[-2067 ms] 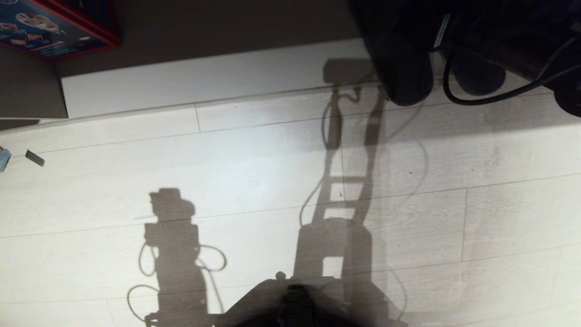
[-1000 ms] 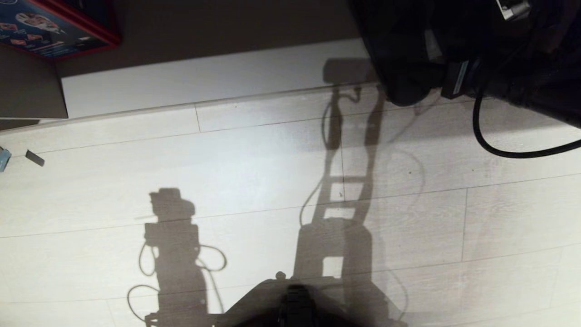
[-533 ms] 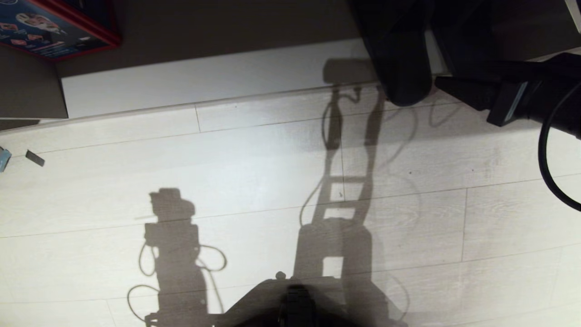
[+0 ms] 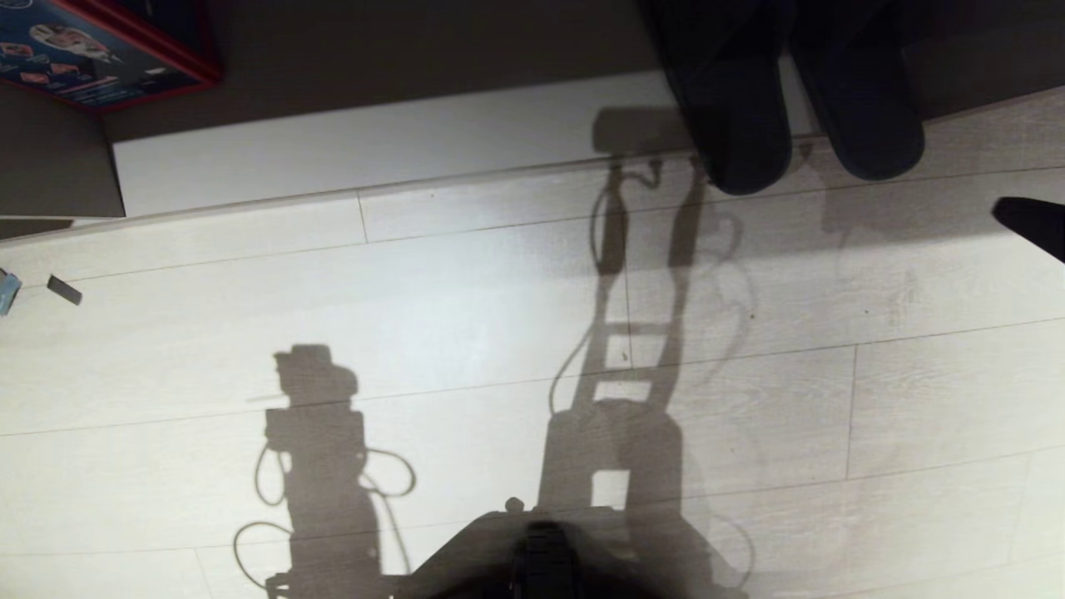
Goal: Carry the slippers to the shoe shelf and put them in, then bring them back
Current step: Pick up the slippers in the shoe cabinet
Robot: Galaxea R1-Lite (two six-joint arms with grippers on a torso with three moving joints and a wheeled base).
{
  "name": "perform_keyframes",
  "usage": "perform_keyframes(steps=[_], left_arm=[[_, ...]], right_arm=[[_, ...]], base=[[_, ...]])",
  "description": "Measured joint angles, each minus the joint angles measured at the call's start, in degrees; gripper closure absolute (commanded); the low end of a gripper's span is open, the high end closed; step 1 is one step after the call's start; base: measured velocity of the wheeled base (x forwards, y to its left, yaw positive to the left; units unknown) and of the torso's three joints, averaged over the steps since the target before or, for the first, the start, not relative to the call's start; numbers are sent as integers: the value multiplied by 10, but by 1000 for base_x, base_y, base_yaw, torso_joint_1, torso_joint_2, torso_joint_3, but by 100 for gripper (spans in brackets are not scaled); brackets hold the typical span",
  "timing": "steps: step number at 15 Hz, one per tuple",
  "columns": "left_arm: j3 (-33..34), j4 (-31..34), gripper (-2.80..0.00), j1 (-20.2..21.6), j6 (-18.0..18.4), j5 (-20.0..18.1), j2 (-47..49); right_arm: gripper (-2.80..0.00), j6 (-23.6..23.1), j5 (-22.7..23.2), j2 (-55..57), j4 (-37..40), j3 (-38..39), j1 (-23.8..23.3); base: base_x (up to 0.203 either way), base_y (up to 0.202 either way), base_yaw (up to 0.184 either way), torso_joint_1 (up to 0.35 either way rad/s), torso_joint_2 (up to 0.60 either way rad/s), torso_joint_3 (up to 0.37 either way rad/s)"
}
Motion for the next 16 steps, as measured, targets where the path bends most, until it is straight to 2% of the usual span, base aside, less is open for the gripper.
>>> perform_keyframes(steps=[7,12,14,16], left_arm=[[0,0,0,0,0,0,0],[0,0,0,0,0,0,0],[0,0,0,0,0,0,0],[0,0,0,0,0,0,0]], right_arm=[[0,64,5,-279,27,174,-105],[0,104,14,-404,41,361,-125],[0,115,6,-456,98,390,-127],[0,109,-29,-497,167,398,-128]], base=[[0,0,0,0,0,0],[0,0,0,0,0,0],[0,0,0,0,0,0],[0,0,0,0,0,0]])
